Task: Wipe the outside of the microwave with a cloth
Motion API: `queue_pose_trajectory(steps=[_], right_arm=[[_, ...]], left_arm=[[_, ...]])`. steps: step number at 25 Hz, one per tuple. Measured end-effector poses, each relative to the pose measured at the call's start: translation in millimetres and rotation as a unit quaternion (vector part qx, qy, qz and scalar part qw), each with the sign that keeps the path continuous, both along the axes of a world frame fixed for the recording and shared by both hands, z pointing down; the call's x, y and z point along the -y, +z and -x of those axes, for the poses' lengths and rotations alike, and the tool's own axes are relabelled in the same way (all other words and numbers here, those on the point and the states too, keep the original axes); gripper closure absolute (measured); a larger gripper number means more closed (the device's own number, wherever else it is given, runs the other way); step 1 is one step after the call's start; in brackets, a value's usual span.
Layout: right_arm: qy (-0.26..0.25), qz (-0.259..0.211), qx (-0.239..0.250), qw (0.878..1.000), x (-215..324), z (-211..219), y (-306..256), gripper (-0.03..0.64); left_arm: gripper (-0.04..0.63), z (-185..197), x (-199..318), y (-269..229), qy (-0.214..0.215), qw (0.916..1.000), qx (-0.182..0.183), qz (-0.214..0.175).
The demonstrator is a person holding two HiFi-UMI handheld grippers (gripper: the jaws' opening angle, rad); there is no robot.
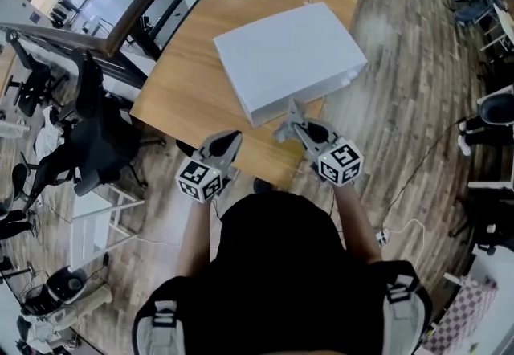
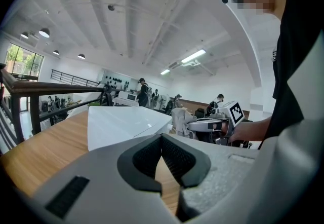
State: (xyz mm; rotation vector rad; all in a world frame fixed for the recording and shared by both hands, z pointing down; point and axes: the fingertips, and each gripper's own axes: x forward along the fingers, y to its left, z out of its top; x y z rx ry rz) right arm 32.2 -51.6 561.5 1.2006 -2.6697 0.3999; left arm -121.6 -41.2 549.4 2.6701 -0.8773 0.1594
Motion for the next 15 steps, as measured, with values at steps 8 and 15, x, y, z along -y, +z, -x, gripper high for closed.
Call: queue_pose_trajectory(steps=[8, 15], right_arm=[[-0.012, -0.011, -0.001, 1.000, 49, 37, -12, 0.584], [-0.036, 0.000, -0.005, 0.999, 72, 71, -7, 0.584]], left_arm=[[0.594, 23, 32, 2, -0.004, 1.0000, -0.003, 0.008], [0.594, 27, 44, 10, 0.000, 0.9998, 0.002, 0.019]])
